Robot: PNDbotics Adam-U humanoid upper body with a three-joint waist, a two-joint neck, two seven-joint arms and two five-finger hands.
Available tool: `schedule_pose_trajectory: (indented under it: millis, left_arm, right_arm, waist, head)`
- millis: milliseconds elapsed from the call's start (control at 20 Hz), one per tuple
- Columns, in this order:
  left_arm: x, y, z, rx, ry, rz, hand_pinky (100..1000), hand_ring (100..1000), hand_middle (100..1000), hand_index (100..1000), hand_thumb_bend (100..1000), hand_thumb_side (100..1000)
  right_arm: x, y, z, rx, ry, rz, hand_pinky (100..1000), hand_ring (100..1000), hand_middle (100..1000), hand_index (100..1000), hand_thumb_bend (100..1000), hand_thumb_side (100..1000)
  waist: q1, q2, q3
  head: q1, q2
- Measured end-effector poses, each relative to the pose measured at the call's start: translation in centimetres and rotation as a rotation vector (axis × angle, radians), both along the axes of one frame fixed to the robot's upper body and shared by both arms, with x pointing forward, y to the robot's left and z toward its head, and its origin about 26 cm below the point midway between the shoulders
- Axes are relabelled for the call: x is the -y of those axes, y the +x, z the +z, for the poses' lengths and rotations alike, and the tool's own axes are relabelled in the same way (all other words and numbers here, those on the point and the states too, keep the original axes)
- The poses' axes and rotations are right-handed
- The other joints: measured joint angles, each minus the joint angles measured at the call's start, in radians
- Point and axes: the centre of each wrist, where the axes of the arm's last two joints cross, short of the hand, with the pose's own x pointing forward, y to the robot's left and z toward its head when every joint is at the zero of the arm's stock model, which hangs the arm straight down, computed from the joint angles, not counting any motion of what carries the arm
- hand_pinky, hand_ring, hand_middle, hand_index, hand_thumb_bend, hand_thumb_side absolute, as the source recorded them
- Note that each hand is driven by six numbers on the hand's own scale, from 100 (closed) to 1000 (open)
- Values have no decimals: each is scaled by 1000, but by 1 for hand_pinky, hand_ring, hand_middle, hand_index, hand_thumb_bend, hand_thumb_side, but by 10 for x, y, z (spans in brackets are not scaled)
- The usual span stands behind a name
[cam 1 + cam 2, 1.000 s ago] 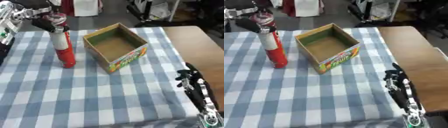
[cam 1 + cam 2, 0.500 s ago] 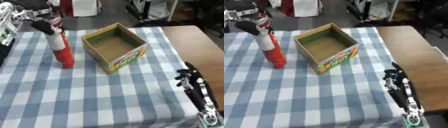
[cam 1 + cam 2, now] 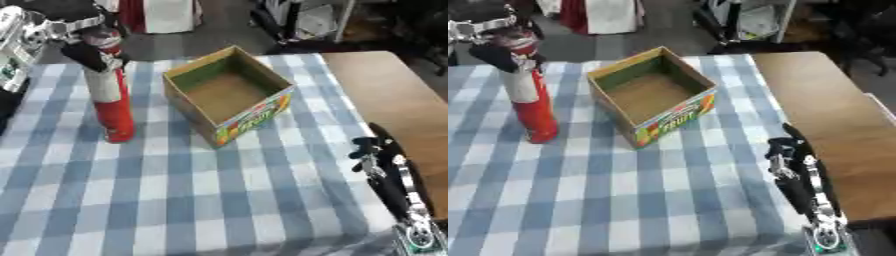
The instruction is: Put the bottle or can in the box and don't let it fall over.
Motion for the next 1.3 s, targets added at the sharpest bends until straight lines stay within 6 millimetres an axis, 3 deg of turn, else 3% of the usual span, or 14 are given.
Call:
schedule_pose_trajectory:
  millis: [50, 500, 800, 1000, 1300]
  left_arm:
    - [0, -1, 2, 7, -13, -4, 262, 387, 498, 784, 100, 490]
    - [15, -10, 44, 137, -92, -62, 241, 378, 491, 783, 100, 494]
    - [44, -18, 69, 233, -156, -167, 223, 368, 485, 786, 100, 491]
    - [75, -19, 65, 243, -224, -260, 230, 372, 490, 789, 100, 503]
    - [112, -12, 42, 225, -247, -341, 262, 390, 507, 799, 100, 511]
  right_arm:
    - [0, 0, 0, 0, 0, 0, 464, 604, 687, 950, 100, 738]
    - [0, 0, 0, 0, 0, 0, 464, 604, 687, 950, 100, 737]
    - [0, 0, 0, -1, -1, 3, 464, 604, 687, 949, 100, 736]
    - [-2, 0, -1, -7, 1, 17, 464, 604, 687, 949, 100, 736]
    - [-13, 7, 6, 14, 4, 78, 465, 605, 687, 949, 100, 721]
  waist:
    - [0, 0, 0]
    - [0, -2, -1]
    - [1, -4, -11]
    - [1, -5, -31]
    - [-6, 1, -97]
  head:
    - [0, 0]
    - [0, 0]
    - [1, 0]
    - [9, 0]
    - [41, -4]
